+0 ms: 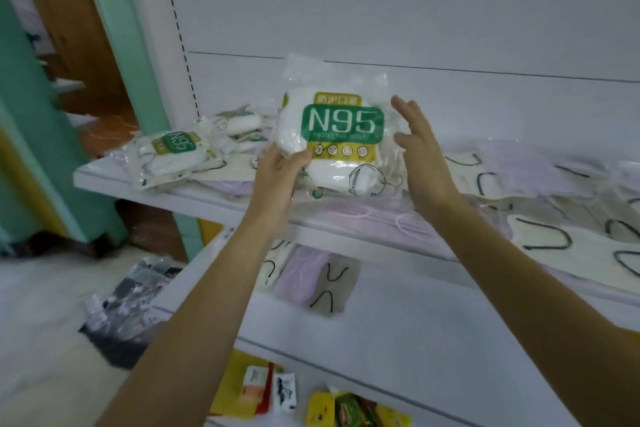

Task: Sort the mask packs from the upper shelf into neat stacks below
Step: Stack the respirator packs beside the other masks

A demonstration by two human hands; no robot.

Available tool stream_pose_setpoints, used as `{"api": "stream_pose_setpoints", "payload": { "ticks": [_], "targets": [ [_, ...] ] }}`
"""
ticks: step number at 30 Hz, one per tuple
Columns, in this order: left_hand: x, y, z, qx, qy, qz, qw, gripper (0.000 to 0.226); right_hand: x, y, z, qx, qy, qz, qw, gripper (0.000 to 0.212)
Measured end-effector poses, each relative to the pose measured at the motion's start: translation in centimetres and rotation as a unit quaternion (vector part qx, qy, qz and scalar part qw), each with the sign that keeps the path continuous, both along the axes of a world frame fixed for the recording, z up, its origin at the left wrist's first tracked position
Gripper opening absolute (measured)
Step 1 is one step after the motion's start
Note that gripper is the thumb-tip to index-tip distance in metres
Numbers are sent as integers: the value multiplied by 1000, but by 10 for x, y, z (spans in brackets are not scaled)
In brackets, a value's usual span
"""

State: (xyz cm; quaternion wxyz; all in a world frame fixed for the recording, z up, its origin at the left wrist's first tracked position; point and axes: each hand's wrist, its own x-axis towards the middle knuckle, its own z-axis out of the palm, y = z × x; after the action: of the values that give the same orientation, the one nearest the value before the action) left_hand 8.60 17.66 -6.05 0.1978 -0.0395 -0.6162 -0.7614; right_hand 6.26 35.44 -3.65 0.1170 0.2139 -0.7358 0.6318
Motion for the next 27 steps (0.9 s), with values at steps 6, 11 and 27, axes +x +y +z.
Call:
{"api": "stream_pose_setpoints", "payload": {
  "ticks": [6,11,27],
  "targets": [
    [55,-37,-42,36,1,-1,999,49,37,-21,-12,-13,-182,133,974,82],
    [104,-78,-73,24,2,-95,995,98,88,-54,-46,84,-146,109,980,93],
    [172,-50,-242,54,-341,-196,918,96,194,-33,-287,-213,-444,-46,869,100]
  ]
}}
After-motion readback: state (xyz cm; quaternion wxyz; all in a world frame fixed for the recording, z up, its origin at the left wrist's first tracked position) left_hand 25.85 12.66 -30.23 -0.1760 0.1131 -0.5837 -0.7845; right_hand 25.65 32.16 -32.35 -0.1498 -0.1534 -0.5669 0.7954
